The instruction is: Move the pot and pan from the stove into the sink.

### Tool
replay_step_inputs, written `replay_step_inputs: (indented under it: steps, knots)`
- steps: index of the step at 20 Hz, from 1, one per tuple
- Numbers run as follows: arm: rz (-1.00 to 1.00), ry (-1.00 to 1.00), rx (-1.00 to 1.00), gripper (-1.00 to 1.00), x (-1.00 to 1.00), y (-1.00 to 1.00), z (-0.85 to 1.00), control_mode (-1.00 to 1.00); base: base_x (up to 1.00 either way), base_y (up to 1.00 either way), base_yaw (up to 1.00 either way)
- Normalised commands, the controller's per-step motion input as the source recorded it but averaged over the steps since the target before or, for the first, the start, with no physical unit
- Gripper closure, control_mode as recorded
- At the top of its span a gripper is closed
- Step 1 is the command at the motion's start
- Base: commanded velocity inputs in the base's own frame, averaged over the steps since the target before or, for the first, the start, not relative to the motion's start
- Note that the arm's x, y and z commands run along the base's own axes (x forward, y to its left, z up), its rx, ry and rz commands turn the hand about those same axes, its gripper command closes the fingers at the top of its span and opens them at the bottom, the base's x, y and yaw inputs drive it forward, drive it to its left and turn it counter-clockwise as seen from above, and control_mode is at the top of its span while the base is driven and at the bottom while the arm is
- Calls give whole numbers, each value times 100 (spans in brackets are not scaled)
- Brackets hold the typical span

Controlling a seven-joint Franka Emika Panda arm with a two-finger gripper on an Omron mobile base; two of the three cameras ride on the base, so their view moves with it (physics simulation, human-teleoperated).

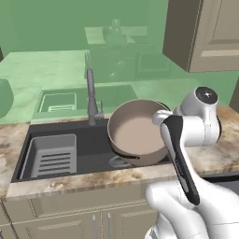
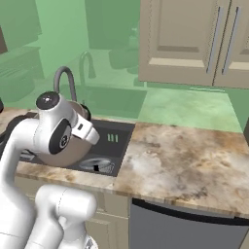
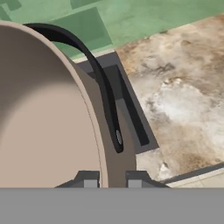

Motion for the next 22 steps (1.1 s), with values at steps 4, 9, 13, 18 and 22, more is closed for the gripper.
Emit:
replay_step_inputs:
  steps: [4,9,13,18,22]
  knots:
    - [0,0,-1,100,14,0,-10,-100,0,0,0]
    - [0,0,0,100,2,0,-2,-100,0,0,0]
    - [0,0,0,100,28,0,-19,-100,0,0,0]
    - [-2,0,-1,100,46,0,-25,-100,0,0,0]
    - [-3,0,-1,100,56,0,-28,-100,0,0,0]
